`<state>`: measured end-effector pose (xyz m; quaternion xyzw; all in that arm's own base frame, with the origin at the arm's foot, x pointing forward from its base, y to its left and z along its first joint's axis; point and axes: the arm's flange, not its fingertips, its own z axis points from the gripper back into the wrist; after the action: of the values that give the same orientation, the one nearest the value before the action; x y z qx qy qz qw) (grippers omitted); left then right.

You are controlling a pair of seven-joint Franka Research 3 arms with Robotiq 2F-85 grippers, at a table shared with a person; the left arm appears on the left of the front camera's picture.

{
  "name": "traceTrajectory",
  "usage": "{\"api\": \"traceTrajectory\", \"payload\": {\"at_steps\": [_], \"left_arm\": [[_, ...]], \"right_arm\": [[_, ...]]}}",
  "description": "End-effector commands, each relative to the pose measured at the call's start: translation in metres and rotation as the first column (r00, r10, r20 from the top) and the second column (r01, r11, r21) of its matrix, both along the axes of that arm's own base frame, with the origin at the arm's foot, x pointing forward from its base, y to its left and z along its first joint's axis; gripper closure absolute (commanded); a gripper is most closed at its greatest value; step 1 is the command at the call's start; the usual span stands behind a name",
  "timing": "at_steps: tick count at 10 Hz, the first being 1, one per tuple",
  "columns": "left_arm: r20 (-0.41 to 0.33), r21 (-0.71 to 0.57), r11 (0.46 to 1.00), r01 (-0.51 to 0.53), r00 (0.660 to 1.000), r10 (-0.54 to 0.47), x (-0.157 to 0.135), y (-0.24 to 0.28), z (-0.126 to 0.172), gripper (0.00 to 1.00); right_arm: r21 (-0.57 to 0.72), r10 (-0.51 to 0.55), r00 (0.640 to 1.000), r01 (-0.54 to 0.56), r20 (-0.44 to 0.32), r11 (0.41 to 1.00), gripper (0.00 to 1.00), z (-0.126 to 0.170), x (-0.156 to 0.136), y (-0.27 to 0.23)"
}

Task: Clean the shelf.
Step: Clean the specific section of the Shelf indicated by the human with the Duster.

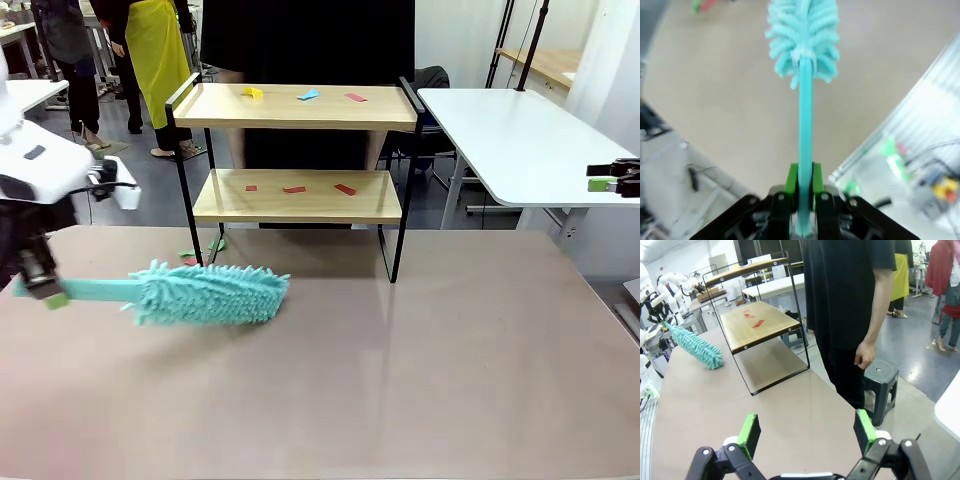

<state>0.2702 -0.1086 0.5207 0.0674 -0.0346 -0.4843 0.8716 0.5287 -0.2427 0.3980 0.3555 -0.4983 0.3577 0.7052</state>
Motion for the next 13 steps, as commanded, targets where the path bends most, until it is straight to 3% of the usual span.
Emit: {"api": "traceTrajectory", "payload": {"at_steps": [1, 3, 5, 8, 11, 12, 13], "left_arm": [[-0.026, 0.070, 0.989, 0.134, 0.991, -0.132, -0.009, 0.018, 0.046, 0.86], [-0.025, 0.185, 0.976, 0.112, 0.994, -0.109, -0.022, 0.034, 0.089, 0.86], [0.011, 0.377, 0.912, 0.160, 0.984, -0.177, -0.041, 0.040, 0.135, 0.86], [-0.019, 0.478, 0.859, 0.185, 0.980, -0.200, -0.055, 0.048, 0.177, 0.86], [-0.036, 0.538, 0.826, 0.171, 0.983, -0.180, -0.071, 0.040, 0.190, 0.86], [0.014, 0.557, 0.824, 0.108, 0.990, -0.139, -0.067, 0.033, 0.186, 0.86], [-0.027, 0.503, 0.846, 0.175, 0.982, -0.188, -0.069, 0.041, 0.182, 0.86]], "right_arm": [[-0.001, -0.001, 1.000, 0.001, 0.004, 1.000, 0.00, 0.002, 0.000, 0.002], [-0.001, -0.001, 1.000, 0.001, 0.004, 1.000, 0.00, 0.002, 0.000, 0.002], [-0.001, -0.001, 1.000, 0.001, 0.004, 1.000, 0.00, 0.002, 0.000, 0.002], [-0.001, -0.001, 1.000, 0.001, 0.004, 1.000, 0.00, 0.002, 0.000, 0.002], [-0.001, -0.001, 1.000, 0.001, 0.004, 1.000, 0.00, 0.002, 0.000, 0.002], [-0.001, -0.001, 1.000, 0.001, 0.004, 1.000, 0.00, 0.002, 0.000, 0.002], [-0.001, -0.001, 1.000, 0.001, 0.004, 1.000, 0.00, 0.002, 0.000, 0.002]]}}
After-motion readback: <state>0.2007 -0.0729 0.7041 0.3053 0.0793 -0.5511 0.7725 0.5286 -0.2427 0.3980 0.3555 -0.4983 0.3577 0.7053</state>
